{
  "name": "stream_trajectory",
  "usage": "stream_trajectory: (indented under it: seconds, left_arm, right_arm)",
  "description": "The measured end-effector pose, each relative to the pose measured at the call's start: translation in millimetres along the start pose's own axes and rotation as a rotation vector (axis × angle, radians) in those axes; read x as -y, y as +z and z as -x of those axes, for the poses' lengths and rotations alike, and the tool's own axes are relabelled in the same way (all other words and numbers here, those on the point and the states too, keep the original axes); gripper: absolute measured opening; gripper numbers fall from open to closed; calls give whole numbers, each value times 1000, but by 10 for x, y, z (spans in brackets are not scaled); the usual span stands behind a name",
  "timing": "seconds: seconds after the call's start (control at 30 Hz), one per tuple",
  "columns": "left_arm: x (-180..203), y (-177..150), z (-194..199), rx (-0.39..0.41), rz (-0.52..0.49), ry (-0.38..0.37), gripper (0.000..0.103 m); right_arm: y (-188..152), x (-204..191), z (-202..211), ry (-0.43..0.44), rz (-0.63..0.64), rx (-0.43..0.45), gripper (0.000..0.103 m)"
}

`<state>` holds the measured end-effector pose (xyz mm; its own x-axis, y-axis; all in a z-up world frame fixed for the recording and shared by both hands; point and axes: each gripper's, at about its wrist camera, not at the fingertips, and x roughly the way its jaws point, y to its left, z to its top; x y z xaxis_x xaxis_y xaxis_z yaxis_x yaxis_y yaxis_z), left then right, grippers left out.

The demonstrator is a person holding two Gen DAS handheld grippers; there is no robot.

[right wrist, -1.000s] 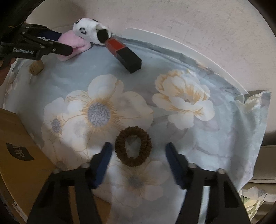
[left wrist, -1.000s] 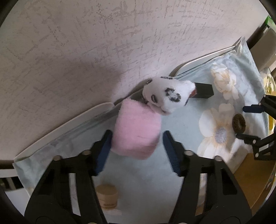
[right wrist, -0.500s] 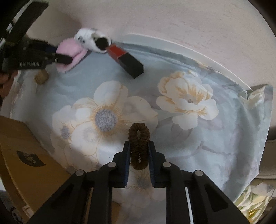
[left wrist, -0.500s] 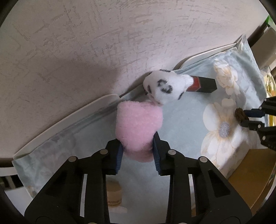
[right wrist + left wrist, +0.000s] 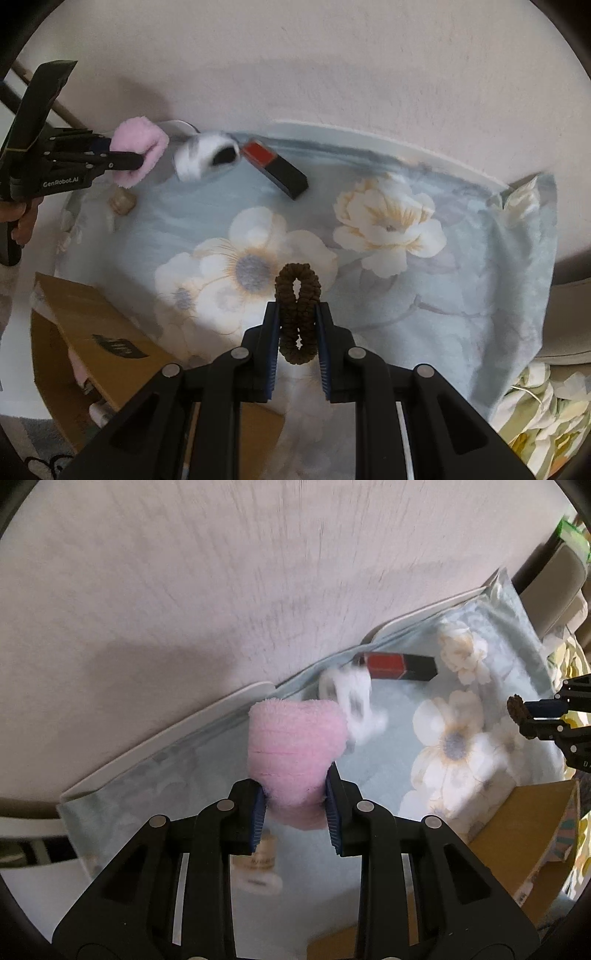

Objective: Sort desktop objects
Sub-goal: 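Carry pink pad and brown hair tie into the box and release both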

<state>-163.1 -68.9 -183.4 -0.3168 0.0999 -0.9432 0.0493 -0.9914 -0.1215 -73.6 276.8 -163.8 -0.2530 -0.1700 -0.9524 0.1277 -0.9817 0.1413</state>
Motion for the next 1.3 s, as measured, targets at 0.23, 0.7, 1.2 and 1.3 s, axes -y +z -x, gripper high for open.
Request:
stream_trajectory:
  seconds: [0.23, 0.7, 1.2, 1.3]
  left_arm:
    - [96, -136, 536, 35, 16, 18, 25]
    - [542, -1037, 1429, 49, 11, -17, 25]
    - [1019, -1833, 1333, -14, 9, -72, 25]
    - [1051, -1915, 1260, -32, 7, -72, 25]
  right_arm:
    - [6, -380, 249, 9, 67, 28, 18]
    - [-530, -961, 832, 33, 259, 71, 18]
    - [-1007, -1349, 510, 70, 332, -18, 18]
    - [-1061, -1383, 476, 72, 335, -27, 18]
